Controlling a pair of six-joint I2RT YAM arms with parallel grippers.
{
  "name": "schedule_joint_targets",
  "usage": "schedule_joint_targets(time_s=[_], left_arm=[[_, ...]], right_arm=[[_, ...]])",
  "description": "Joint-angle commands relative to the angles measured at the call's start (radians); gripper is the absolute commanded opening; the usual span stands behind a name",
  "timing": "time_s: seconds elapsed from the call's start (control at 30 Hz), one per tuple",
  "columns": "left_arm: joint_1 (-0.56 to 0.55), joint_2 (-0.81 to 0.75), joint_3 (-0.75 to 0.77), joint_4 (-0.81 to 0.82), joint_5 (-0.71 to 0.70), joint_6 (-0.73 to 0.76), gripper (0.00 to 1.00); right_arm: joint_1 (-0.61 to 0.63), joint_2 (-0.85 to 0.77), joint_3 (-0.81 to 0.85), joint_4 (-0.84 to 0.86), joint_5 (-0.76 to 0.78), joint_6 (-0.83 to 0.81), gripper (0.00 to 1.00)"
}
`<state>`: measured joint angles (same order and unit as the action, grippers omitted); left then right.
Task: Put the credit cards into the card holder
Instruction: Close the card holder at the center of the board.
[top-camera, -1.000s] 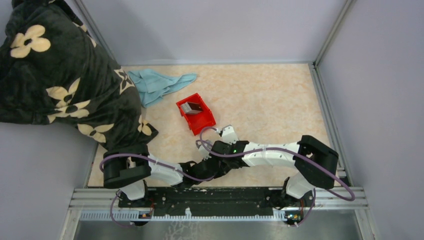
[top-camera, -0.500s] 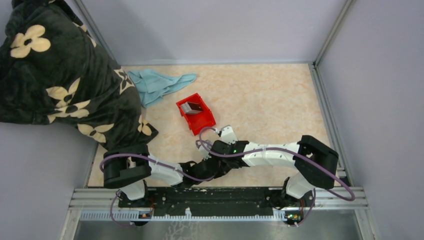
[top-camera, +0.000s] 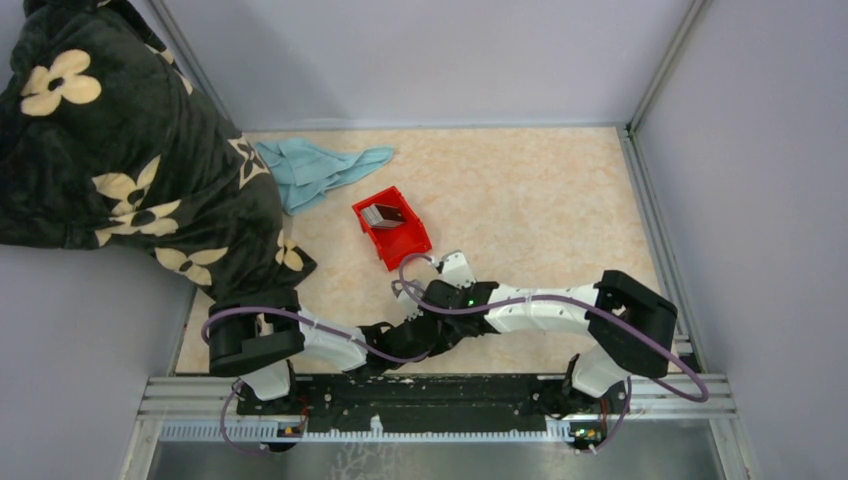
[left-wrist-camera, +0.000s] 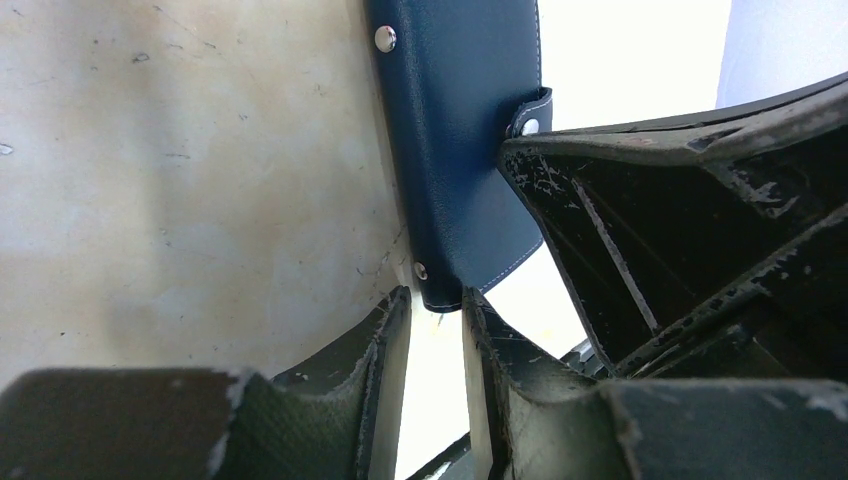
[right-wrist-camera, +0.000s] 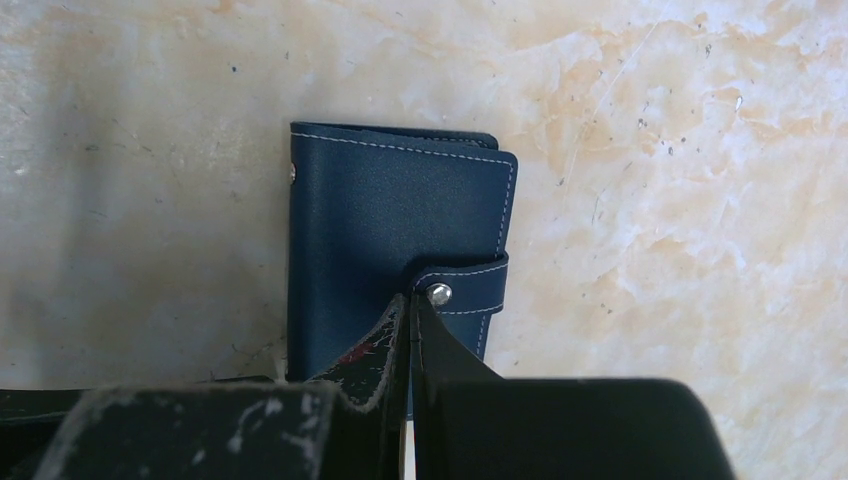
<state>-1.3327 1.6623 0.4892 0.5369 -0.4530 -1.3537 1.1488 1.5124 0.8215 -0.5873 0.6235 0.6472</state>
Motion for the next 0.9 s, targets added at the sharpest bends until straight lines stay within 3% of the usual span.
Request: schedule_joint_targets(time_s=[0.0,0.3,0.87], left_arm=[[0.005,0.071,-0.045,-0.231,0.02,0.031,0.35],[0.005,0.073,-0.045,-0.228,0.019,0.031,0.35],[0.005,0.063,-0.046,-0.236,0.016,0.033,0.35]], right_arm=[[-0.009,-0.014,-0.011,0.013,-0.003,0.012,0.0],[-0.008,-0.061,0.008,-0.009,0.001,0.013,0.1],[0.017,-0.13,0.053,-0.05,0.023,0.021,0.14]])
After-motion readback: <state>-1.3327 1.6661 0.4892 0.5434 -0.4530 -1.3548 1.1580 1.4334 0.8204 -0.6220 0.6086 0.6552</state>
